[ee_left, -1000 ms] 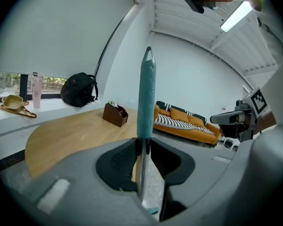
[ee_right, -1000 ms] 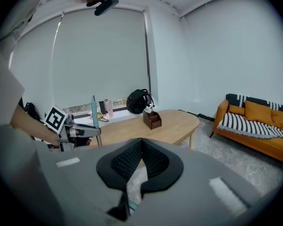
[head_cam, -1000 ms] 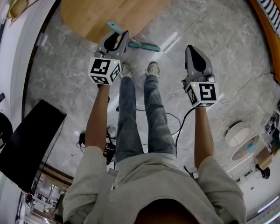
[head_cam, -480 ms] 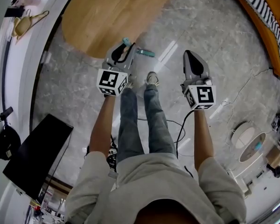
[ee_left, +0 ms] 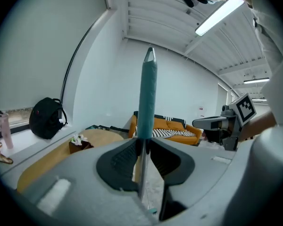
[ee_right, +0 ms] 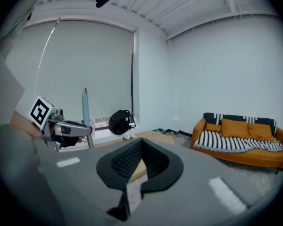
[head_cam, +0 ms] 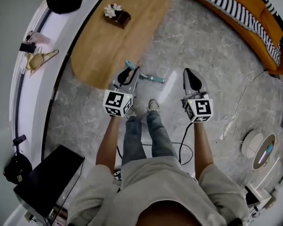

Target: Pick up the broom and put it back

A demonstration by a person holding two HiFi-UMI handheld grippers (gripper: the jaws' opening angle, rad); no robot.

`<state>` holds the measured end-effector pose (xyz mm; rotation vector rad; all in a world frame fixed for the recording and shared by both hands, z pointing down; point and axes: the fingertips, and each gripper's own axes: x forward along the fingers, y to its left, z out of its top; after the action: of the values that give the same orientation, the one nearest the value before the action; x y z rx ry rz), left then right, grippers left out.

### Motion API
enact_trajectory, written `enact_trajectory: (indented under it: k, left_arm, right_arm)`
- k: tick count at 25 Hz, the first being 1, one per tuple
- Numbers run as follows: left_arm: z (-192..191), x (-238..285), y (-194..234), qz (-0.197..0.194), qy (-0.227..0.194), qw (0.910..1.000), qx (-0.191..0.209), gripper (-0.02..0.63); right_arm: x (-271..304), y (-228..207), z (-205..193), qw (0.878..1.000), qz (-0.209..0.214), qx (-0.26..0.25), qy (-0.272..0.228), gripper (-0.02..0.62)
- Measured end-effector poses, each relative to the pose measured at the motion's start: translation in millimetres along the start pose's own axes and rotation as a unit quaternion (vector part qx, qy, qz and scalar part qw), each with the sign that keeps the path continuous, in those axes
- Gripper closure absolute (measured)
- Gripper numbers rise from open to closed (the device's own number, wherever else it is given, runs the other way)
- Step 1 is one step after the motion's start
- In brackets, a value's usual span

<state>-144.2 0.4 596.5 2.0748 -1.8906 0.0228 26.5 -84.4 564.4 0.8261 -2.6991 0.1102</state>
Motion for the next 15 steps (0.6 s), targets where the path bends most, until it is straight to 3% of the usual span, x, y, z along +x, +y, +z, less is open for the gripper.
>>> enact_trajectory:
  k: [9, 15]
  left_arm:
    - [125, -2, -42, -0.042, -0.042, 0.9973, 0.044, 0.520]
    - [150, -5, -55, -0.065, -0.027, 0.9957, 0.059, 0.522]
  right_arm:
    - [-40, -30, 90, 0.998, -0.045, -0.011, -0.043, 0.594]
    - [-73, -27, 126, 0.995, -0.078, -0.008, -0.061, 0.594]
